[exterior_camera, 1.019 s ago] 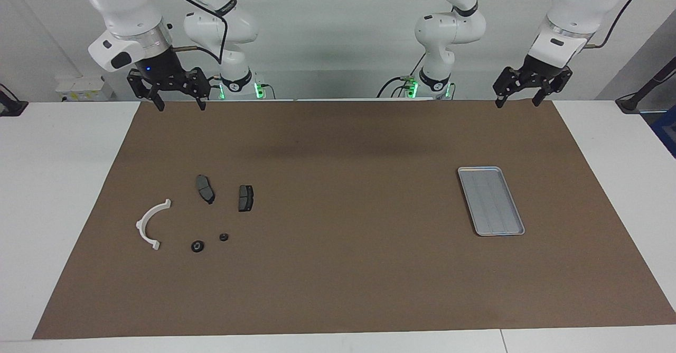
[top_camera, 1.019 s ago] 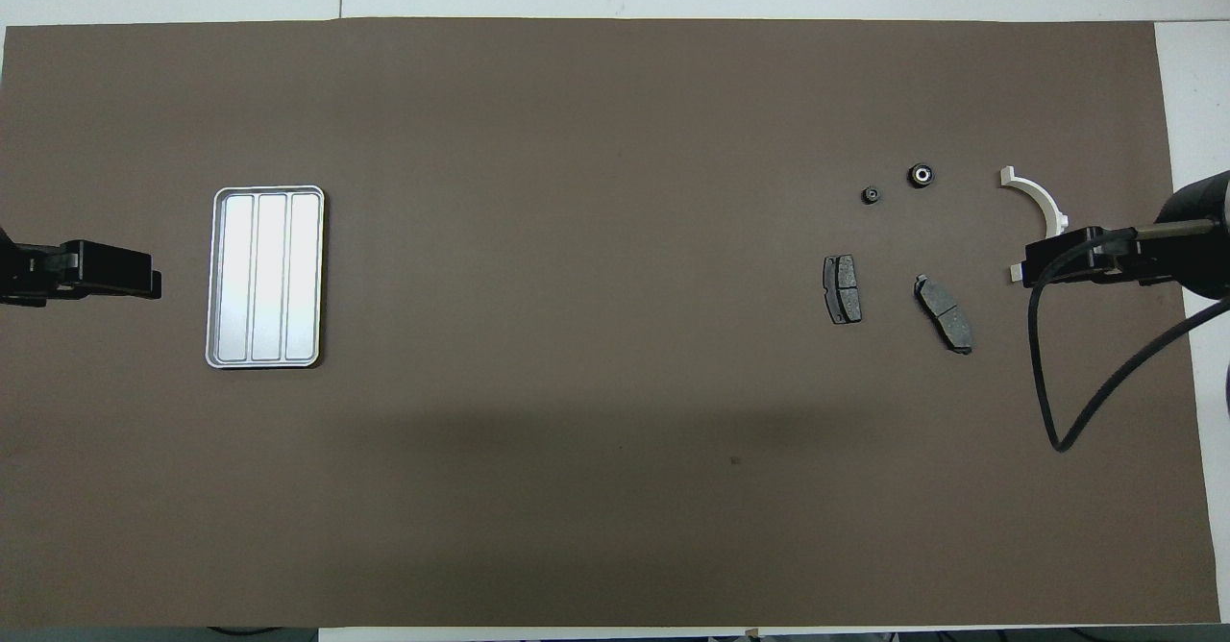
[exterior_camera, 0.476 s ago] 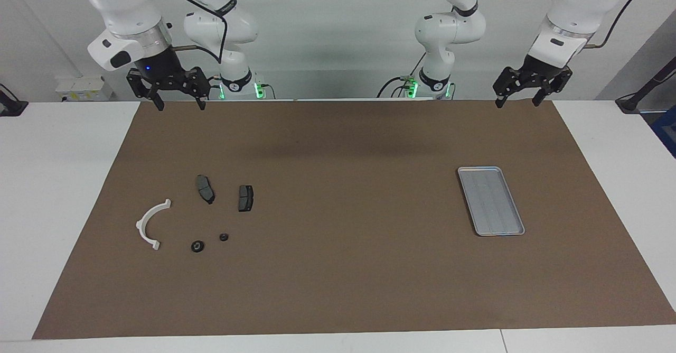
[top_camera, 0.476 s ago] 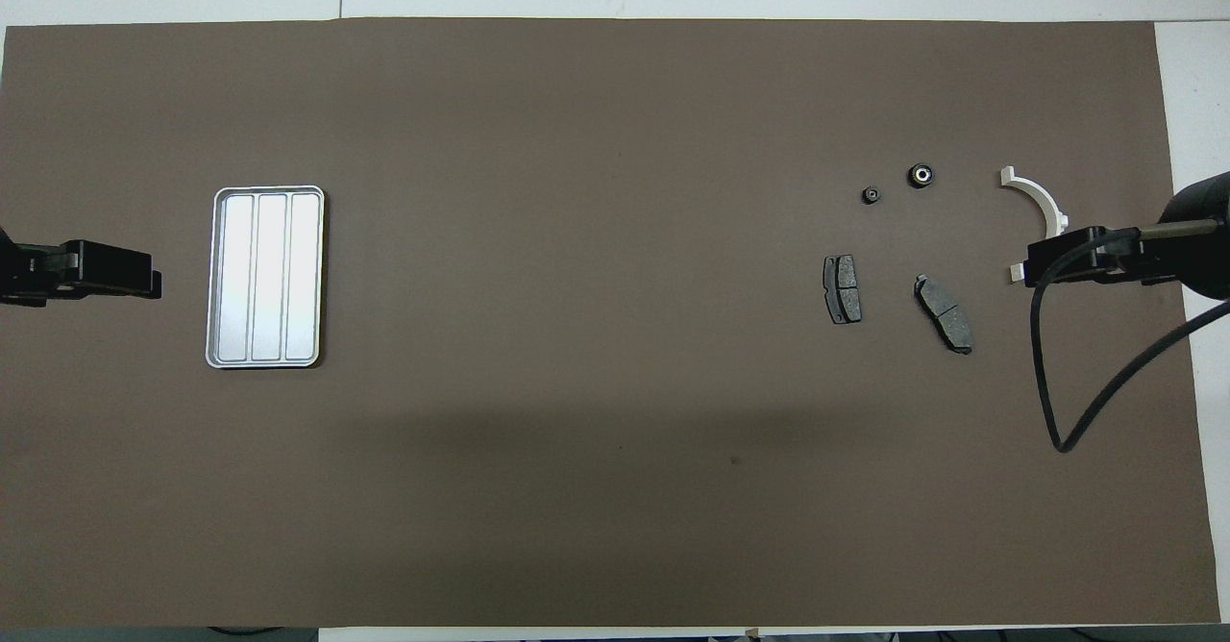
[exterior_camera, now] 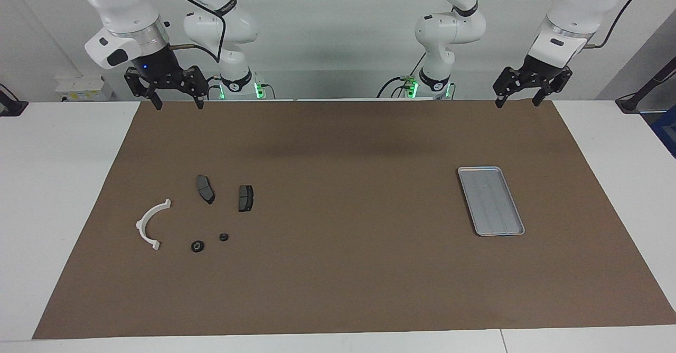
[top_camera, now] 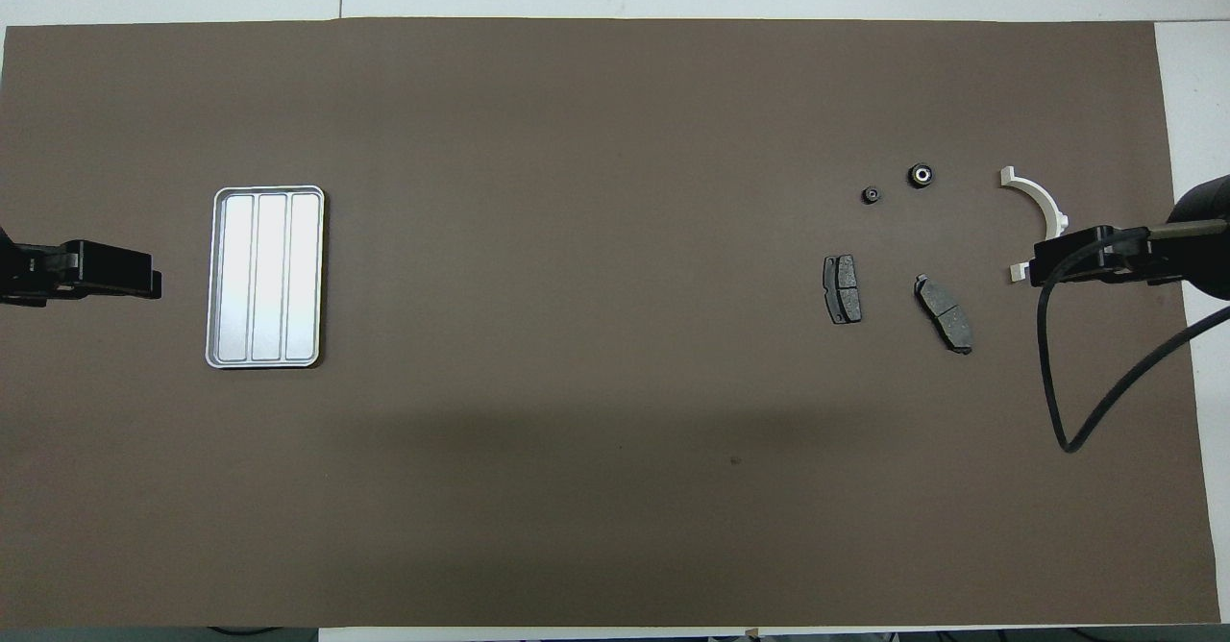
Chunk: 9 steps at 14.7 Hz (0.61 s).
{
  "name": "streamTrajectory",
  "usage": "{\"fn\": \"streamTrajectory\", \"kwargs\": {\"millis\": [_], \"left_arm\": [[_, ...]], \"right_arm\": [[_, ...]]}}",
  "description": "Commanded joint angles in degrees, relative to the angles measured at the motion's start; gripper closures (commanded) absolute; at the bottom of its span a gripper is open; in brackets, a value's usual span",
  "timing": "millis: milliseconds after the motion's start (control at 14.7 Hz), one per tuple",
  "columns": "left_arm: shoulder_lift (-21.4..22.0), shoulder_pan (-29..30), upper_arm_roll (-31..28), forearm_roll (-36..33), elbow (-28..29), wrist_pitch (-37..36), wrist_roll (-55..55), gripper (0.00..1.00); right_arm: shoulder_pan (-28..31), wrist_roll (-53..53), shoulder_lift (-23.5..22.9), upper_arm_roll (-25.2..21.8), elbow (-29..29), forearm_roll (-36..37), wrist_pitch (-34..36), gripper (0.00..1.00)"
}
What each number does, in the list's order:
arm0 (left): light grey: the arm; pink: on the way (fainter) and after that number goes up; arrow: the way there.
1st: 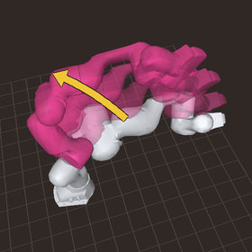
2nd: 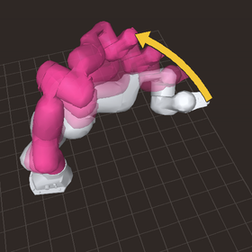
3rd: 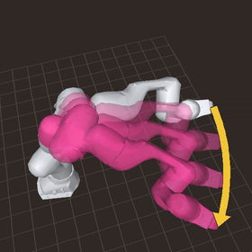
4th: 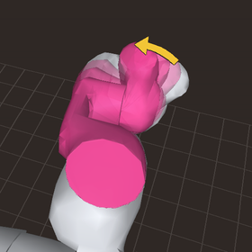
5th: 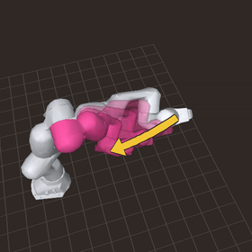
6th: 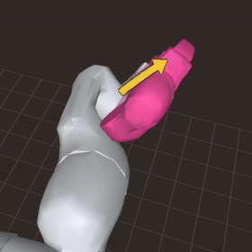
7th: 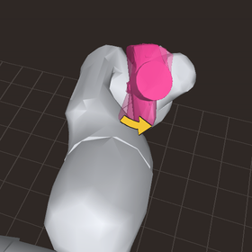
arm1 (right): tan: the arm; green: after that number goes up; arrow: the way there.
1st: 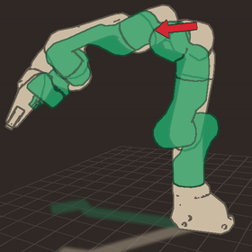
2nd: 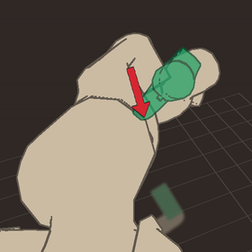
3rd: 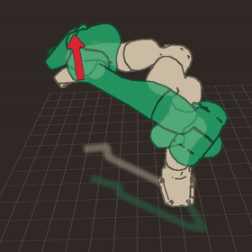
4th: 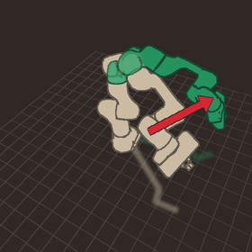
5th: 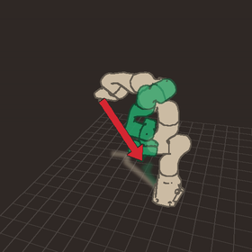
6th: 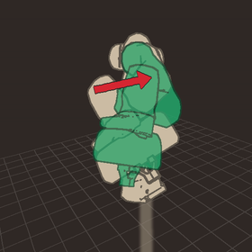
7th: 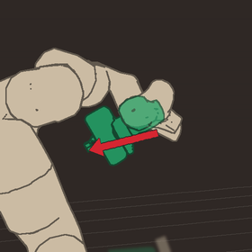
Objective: Pick bearing gear from pile to tray
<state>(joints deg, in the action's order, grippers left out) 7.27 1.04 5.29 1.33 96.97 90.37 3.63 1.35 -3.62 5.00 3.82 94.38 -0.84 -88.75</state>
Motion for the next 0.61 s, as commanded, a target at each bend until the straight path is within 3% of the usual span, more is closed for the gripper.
{"fn": "streamTrajectory", "kwargs": {"millis": [0,272,543], "left_arm": [[0.38,-0.16,-0.1,0.6,-0.29,-0.9,-0.2,0.0],[0.38,-0.16,-0.1,0.6,-0.29,-0.9,-0.2,0.0],[0.46,-0.16,-0.1,0.6,-0.29,-0.9,-0.2,0.0]], "right_arm": [[0.85,1.43,1.41,0.4,1.16,0.14,-0.37,0.0],[0.85,1.07,1.42,0.31,2.73,0.05,-0.98,0.0],[0.41,-4.01,-0.5,0.4,10.28,0.4,-11.68,0.0]]}}
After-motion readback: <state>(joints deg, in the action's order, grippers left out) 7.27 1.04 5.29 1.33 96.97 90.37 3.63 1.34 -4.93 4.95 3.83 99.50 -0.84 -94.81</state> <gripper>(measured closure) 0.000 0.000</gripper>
